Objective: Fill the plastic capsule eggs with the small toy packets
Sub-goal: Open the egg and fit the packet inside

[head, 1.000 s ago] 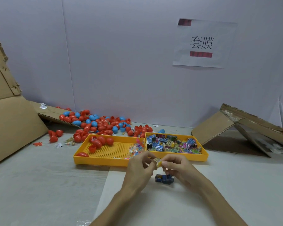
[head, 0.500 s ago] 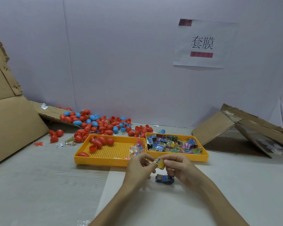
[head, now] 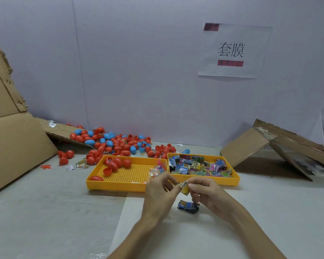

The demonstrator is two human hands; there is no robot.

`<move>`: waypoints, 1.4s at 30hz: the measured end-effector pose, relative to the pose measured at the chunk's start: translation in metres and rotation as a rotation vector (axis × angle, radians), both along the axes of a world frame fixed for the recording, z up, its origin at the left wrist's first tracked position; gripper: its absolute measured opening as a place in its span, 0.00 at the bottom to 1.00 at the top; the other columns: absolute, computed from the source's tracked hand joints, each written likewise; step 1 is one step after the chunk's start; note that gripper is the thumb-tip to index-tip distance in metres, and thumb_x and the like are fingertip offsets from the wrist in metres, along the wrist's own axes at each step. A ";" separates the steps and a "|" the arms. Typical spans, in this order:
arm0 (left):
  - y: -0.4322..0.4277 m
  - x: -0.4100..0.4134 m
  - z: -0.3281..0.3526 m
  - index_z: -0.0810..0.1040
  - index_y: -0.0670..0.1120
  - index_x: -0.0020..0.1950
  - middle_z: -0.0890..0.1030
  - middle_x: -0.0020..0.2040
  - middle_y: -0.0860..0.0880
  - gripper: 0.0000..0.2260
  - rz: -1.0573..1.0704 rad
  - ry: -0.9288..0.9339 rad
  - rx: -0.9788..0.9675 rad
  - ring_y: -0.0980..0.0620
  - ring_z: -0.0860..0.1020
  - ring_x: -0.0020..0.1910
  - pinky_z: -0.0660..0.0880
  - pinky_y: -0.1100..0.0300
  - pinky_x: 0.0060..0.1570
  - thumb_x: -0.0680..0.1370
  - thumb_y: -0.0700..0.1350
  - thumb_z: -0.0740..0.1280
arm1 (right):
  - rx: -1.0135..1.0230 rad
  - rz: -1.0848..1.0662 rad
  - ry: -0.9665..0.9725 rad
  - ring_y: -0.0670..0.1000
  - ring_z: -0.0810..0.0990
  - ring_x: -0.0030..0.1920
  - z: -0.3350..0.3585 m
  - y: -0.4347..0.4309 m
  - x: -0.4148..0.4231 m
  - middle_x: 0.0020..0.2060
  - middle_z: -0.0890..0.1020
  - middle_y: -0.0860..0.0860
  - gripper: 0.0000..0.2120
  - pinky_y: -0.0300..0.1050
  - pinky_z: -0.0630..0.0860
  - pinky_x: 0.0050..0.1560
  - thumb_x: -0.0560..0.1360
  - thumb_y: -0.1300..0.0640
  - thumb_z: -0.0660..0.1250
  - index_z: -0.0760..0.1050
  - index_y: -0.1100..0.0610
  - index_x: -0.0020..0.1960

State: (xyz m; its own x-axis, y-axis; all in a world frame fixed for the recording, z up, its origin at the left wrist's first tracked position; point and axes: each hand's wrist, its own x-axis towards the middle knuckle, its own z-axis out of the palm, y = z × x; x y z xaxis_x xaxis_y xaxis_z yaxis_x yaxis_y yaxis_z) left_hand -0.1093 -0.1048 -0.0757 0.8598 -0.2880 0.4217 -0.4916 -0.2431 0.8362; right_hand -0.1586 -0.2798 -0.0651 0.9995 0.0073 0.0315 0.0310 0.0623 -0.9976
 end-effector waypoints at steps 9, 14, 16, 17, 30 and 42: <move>0.009 0.006 0.006 0.80 0.52 0.44 0.82 0.34 0.54 0.06 -0.208 0.061 -0.048 0.59 0.80 0.33 0.73 0.68 0.31 0.76 0.44 0.75 | 0.109 -0.016 0.013 0.49 0.72 0.35 -0.002 -0.002 0.001 0.37 0.75 0.55 0.17 0.42 0.70 0.37 0.69 0.59 0.75 0.83 0.63 0.57; 0.029 0.029 0.025 0.82 0.53 0.49 0.85 0.43 0.52 0.03 -0.109 0.196 -0.232 0.55 0.82 0.41 0.76 0.67 0.34 0.78 0.44 0.72 | 0.335 -0.107 0.015 0.51 0.76 0.37 -0.002 -0.017 0.001 0.42 0.79 0.55 0.14 0.45 0.73 0.39 0.69 0.63 0.73 0.86 0.59 0.54; 0.037 0.049 0.031 0.82 0.55 0.47 0.84 0.46 0.54 0.04 0.025 0.106 -0.100 0.55 0.81 0.45 0.75 0.67 0.38 0.79 0.45 0.71 | 0.313 -0.083 0.017 0.51 0.78 0.38 -0.003 -0.017 0.001 0.43 0.81 0.54 0.11 0.45 0.73 0.40 0.70 0.64 0.74 0.86 0.58 0.53; 0.042 0.061 0.034 0.82 0.55 0.48 0.84 0.49 0.56 0.04 0.076 0.051 -0.013 0.56 0.81 0.47 0.76 0.66 0.40 0.79 0.46 0.71 | 0.279 -0.071 0.018 0.52 0.78 0.39 -0.003 -0.016 0.001 0.43 0.81 0.54 0.11 0.46 0.73 0.40 0.70 0.63 0.74 0.86 0.58 0.53; 0.067 0.146 0.023 0.76 0.50 0.56 0.78 0.54 0.49 0.08 0.363 -0.246 0.799 0.50 0.77 0.52 0.75 0.59 0.50 0.79 0.40 0.70 | 0.208 -0.140 0.009 0.52 0.80 0.40 -0.006 -0.020 0.005 0.47 0.84 0.54 0.18 0.45 0.74 0.38 0.67 0.56 0.74 0.85 0.56 0.56; -0.001 0.014 0.035 0.81 0.44 0.62 0.85 0.55 0.43 0.15 -0.476 0.715 -0.769 0.50 0.85 0.50 0.81 0.60 0.46 0.76 0.46 0.71 | 0.288 -0.219 -0.055 0.51 0.79 0.33 0.004 -0.020 0.000 0.44 0.85 0.54 0.15 0.43 0.72 0.37 0.66 0.61 0.75 0.87 0.54 0.52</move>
